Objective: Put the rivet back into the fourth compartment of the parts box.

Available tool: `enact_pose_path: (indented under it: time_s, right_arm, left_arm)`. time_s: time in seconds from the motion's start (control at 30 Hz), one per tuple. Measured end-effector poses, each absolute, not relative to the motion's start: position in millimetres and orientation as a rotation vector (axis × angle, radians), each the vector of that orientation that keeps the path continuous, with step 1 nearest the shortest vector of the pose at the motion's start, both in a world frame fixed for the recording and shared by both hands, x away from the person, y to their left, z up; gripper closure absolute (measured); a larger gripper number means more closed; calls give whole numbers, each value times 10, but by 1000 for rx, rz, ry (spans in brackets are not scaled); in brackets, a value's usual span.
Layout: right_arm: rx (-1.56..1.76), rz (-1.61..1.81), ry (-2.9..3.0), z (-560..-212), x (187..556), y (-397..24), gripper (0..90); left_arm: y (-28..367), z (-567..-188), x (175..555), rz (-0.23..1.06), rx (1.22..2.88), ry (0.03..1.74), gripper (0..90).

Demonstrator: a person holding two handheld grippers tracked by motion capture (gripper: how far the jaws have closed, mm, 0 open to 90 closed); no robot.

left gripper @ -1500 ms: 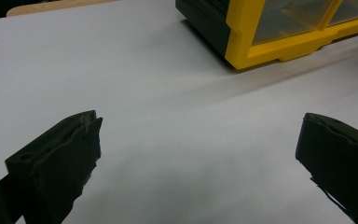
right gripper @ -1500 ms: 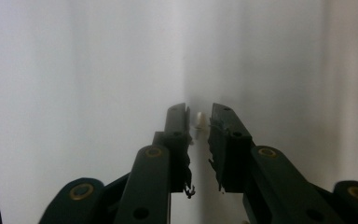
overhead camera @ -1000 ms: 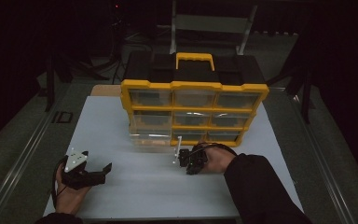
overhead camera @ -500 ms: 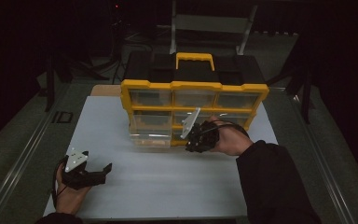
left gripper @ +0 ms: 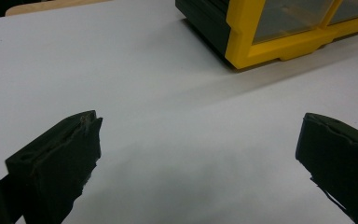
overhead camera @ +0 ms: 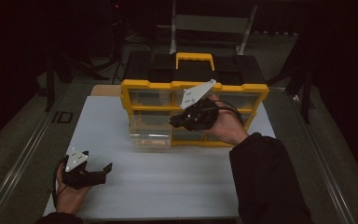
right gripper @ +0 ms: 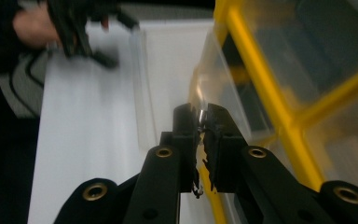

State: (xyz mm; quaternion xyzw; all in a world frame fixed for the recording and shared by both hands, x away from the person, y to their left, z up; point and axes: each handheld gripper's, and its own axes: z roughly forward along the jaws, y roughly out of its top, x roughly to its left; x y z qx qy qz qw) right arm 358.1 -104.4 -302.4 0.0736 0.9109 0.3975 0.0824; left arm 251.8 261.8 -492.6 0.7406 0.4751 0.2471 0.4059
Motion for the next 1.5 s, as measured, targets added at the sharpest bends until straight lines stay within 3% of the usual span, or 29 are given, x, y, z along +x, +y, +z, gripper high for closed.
enact_pose_path:
  time_s: [0.17,0.2,0.23,0.3,0.47,1.03,1.23,1.5]
  right_arm:
    - [223,1208,2715,-3039,3620,-873,828]
    - [216,1214,2721,-3048,3621,-849,788]
    - [206,1236,2721,-3057,3618,-832,588]
    - [195,1254,2679,-3074,3594,-814,395]
    - [216,1186,2682,-3142,3547,-839,164]
    - [317,756,2739,-4037,3275,-1166,111]
    - [428,767,2717,-4253,3246,-1373,112]
    - [779,790,2518,-4495,3196,-2042,94]
  left_arm:
    - [2626,-4923,2514,623,1868,1199,5]
    - [2625,-4923,2514,623,1867,1199,5]
    - [2625,-4922,2513,623,1868,1198,5]
    - [2626,-4923,2512,623,1868,1198,5]
    - [2623,-4922,2510,624,1870,1199,5]
    - [2623,-4921,2515,626,1860,1201,5]
    - [2625,-4917,2521,628,1859,1200,5]
    - [2645,-4912,2519,634,1851,1212,4]
